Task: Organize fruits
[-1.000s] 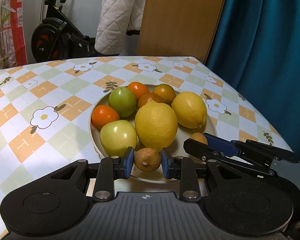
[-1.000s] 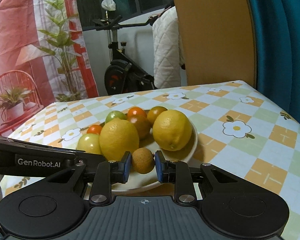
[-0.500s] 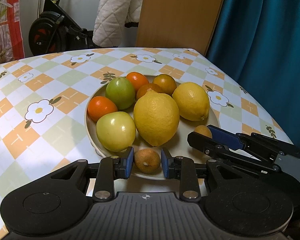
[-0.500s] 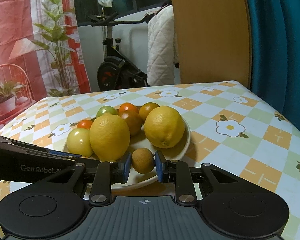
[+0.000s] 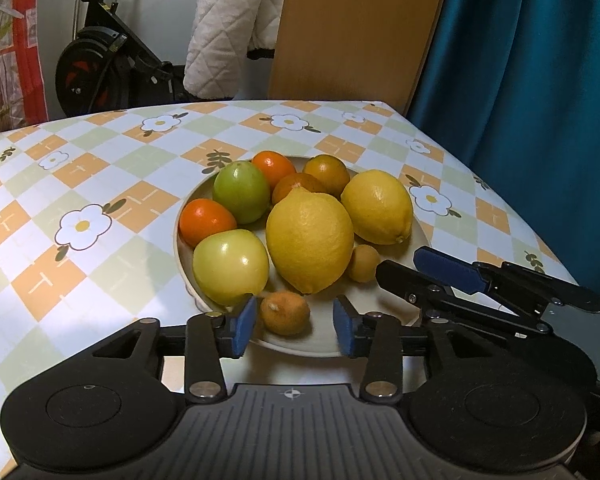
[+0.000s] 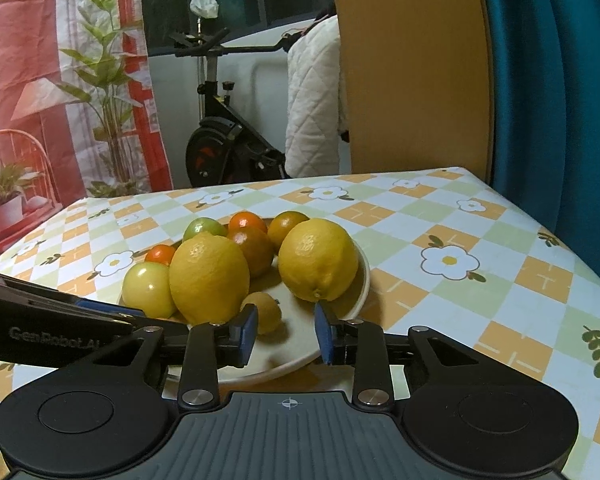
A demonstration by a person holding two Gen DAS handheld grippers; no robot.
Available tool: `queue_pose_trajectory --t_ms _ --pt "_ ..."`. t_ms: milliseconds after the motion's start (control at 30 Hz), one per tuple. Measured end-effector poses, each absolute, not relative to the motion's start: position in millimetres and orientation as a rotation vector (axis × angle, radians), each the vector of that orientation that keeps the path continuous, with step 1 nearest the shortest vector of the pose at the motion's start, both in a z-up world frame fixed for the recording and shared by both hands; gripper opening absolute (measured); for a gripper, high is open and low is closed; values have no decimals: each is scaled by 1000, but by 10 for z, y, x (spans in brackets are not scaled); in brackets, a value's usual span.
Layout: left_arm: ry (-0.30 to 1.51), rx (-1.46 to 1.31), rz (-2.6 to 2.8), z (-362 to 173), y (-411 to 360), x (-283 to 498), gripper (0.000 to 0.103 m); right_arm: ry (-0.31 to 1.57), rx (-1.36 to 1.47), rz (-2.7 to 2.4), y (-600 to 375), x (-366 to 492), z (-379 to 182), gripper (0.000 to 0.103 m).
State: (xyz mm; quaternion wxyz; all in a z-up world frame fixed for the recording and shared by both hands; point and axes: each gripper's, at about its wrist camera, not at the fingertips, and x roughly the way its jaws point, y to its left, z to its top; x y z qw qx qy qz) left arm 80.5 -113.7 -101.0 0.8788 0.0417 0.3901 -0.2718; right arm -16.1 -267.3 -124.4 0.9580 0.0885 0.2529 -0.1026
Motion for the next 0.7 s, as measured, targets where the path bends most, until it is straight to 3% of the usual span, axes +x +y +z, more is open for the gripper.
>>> queue_pose_trajectory --t_ms 133,233,700 --pt "792 88 -548 -963 -1101 776 54 507 177 -216 -2664 -171 -1223 36" --pt "790 78 -521 -945 -1049 775 67 502 176 -218 -2656 -185 -1199 41" --pt "758 62 -443 -805 -743 718 88 472 184 -239 -2557 -269 -992 91"
